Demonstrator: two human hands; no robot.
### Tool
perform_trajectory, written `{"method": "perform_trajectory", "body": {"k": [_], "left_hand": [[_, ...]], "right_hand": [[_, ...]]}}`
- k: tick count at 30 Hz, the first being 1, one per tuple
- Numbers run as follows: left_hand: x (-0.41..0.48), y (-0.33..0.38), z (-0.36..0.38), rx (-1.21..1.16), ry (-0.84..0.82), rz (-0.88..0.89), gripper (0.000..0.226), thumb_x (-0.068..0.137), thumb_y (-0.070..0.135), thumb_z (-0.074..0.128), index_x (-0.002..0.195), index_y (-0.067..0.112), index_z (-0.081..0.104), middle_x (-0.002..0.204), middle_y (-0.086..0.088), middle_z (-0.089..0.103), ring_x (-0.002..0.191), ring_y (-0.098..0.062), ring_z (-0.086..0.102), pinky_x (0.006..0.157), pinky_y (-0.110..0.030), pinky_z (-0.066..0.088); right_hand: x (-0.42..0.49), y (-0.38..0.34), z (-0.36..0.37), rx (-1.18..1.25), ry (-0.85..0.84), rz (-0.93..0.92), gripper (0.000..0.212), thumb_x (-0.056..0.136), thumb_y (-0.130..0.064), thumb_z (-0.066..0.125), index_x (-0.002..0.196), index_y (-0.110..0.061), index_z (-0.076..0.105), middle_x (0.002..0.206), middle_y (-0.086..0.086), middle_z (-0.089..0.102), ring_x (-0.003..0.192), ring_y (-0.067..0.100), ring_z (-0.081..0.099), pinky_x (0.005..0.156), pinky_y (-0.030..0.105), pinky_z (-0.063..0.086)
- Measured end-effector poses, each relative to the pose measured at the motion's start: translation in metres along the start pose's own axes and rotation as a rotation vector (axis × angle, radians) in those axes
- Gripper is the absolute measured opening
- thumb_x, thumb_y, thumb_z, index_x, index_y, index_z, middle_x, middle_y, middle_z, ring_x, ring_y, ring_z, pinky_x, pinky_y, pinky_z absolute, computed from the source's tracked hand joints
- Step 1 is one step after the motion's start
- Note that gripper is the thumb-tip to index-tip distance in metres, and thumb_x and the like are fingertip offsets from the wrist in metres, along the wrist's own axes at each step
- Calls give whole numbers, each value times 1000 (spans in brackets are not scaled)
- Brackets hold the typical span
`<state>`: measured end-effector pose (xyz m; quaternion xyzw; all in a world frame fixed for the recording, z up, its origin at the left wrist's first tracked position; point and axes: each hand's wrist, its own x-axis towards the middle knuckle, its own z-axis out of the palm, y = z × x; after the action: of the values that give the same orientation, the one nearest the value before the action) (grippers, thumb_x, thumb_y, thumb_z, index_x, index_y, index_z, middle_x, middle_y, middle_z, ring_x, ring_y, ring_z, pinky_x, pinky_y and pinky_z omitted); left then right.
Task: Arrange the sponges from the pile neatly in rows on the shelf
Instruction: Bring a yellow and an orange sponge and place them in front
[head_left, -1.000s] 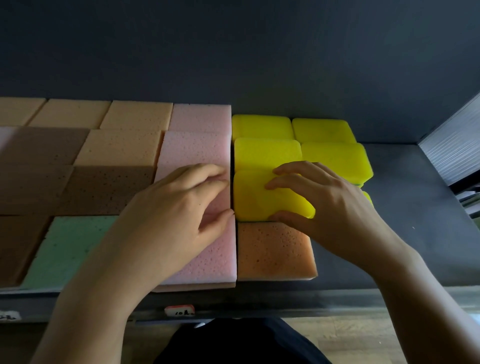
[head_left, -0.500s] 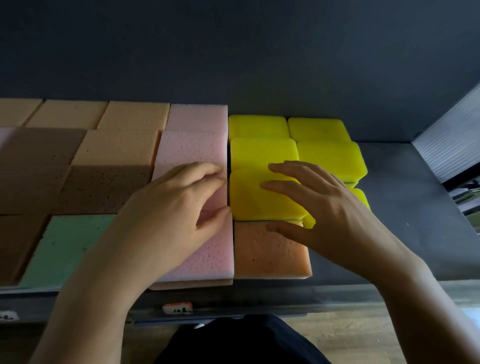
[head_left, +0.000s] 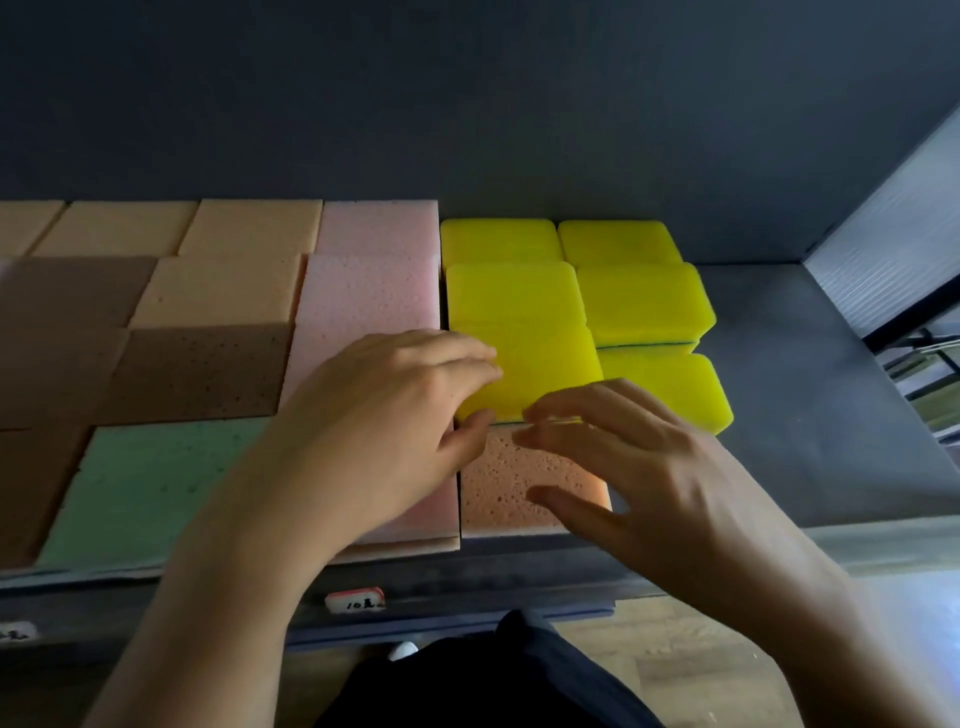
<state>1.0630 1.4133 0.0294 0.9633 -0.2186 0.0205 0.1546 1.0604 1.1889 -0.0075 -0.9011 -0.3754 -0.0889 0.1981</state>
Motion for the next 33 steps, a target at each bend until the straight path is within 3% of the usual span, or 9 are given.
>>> {"method": "perform_trajectory", "body": {"k": [4, 9, 18, 22, 26, 29, 33], "left_hand": [[1, 0, 1, -38, -7, 5, 38, 86, 32, 49, 116, 23, 70, 132, 7, 60, 93, -1, 55, 87, -33, 49], [2, 1, 1, -13, -19, -6, 35, 88, 26, 53, 119, 24, 70, 134, 8, 58, 110, -14, 61, 93, -38, 51], [2, 3, 1, -17, -29, -24, 35, 89, 28, 53, 121, 26, 69, 137, 10, 56, 111, -10, 58, 94, -35, 48], [0, 4, 3, -42, -27, -27, 36, 90, 28, 53, 123, 26, 67, 138, 12, 54, 105, -1, 52, 94, -29, 42], [0, 5, 5, -52, -8, -40, 38, 91, 29, 52, 127, 27, 64, 142, 11, 50, 122, -8, 51, 101, -27, 35], [-2, 8, 3, 4, 18, -41, 39, 86, 29, 51, 122, 23, 67, 138, 5, 55, 129, -15, 48, 107, -35, 37], [-14, 11, -7, 57, 160, -69, 29, 90, 22, 55, 115, 17, 70, 129, 2, 61, 120, -17, 54, 101, -41, 46]], "right_hand": [[-6, -7, 8, 31, -29, -15, 24, 90, -32, 70, 110, -20, 71, 119, -5, 63, 106, 19, 59, 76, 35, 53], [-9, -9, 13, 28, -56, -29, 20, 94, -31, 62, 110, -25, 73, 117, -8, 64, 102, 20, 59, 79, 32, 52], [-11, -9, 13, 59, -77, -30, 20, 95, -31, 61, 109, -24, 72, 116, -8, 64, 104, 21, 59, 77, 34, 52], [-8, -7, 13, 59, -108, -37, 22, 96, -33, 58, 110, -23, 71, 118, -8, 62, 106, 19, 56, 80, 34, 51], [-7, -7, 13, 56, -117, -62, 22, 96, -35, 58, 111, -25, 71, 119, -8, 62, 106, 19, 55, 82, 33, 50], [-6, -3, 6, 85, -63, -66, 23, 93, -36, 63, 110, -24, 71, 120, -6, 62, 108, 19, 57, 80, 34, 51], [4, 5, -13, 126, 60, -85, 20, 93, -32, 66, 110, -22, 72, 120, -6, 64, 108, 18, 58, 81, 35, 50]]}}
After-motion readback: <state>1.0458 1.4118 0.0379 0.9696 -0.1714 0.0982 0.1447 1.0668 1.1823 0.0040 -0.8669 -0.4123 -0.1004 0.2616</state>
